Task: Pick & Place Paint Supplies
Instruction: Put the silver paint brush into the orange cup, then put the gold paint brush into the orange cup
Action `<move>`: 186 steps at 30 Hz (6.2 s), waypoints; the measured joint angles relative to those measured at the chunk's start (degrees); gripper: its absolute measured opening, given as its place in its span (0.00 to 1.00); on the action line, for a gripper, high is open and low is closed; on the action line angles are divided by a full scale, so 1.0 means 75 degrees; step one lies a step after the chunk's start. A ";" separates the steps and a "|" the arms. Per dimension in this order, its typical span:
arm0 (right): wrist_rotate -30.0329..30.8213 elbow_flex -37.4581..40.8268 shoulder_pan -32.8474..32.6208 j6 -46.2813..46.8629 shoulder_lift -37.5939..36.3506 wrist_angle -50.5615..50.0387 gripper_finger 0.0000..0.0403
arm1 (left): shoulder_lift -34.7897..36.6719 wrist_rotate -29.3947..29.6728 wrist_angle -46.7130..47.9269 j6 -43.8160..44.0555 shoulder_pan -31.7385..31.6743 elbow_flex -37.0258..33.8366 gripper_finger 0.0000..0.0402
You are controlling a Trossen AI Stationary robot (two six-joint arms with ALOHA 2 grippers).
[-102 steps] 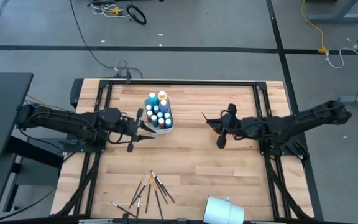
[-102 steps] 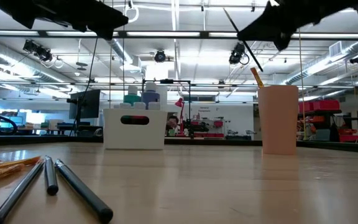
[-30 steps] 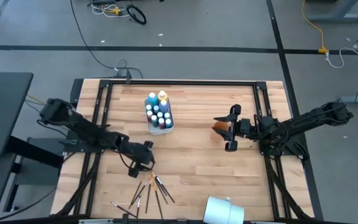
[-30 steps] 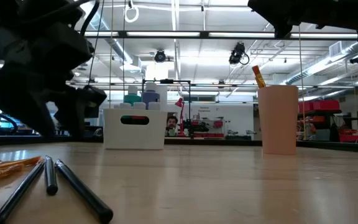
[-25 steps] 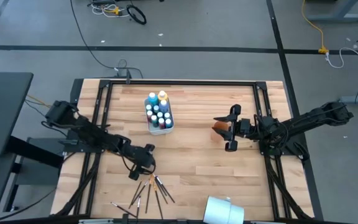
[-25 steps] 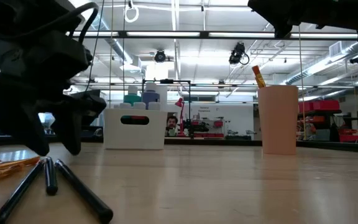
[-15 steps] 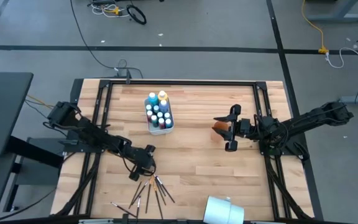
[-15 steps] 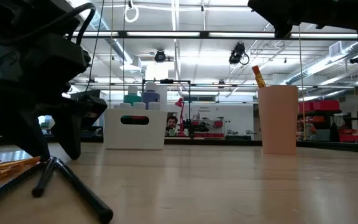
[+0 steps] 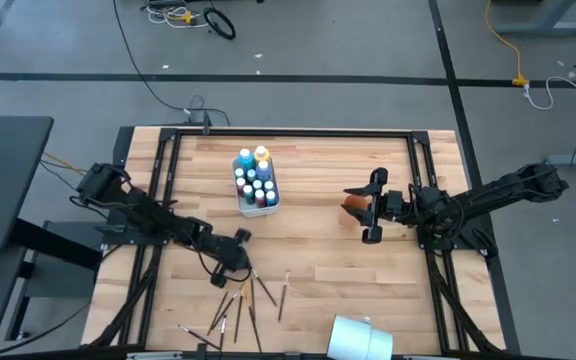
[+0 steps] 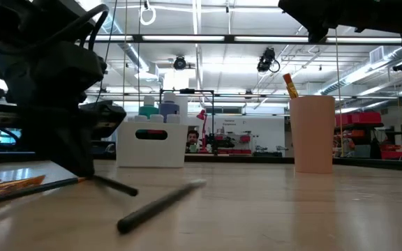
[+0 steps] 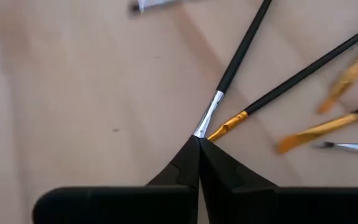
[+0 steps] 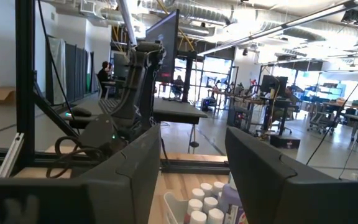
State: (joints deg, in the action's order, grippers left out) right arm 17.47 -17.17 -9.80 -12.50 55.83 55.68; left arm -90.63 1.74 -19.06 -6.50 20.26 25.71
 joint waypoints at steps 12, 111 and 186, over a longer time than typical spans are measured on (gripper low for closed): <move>0.0000 0.0000 0.0000 -0.0002 0.0000 0.0000 0.46 | 0.0420 0.0617 -0.0157 -0.0885 -0.0263 -0.0029 0.01; -0.4138 -0.8390 0.1530 0.3747 0.6739 -1.0136 0.01 | 0.2240 0.3131 0.0440 -0.1419 -0.0789 -0.0008 0.07; 0.0687 -0.0170 0.0082 -0.1430 0.0090 0.0169 0.30 | 0.2194 0.2070 0.3039 0.2092 -0.0728 0.1890 0.20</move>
State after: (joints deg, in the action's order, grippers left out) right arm 22.62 -18.45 -9.19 -23.22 56.51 56.95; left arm -74.18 17.26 3.73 9.19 14.80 39.89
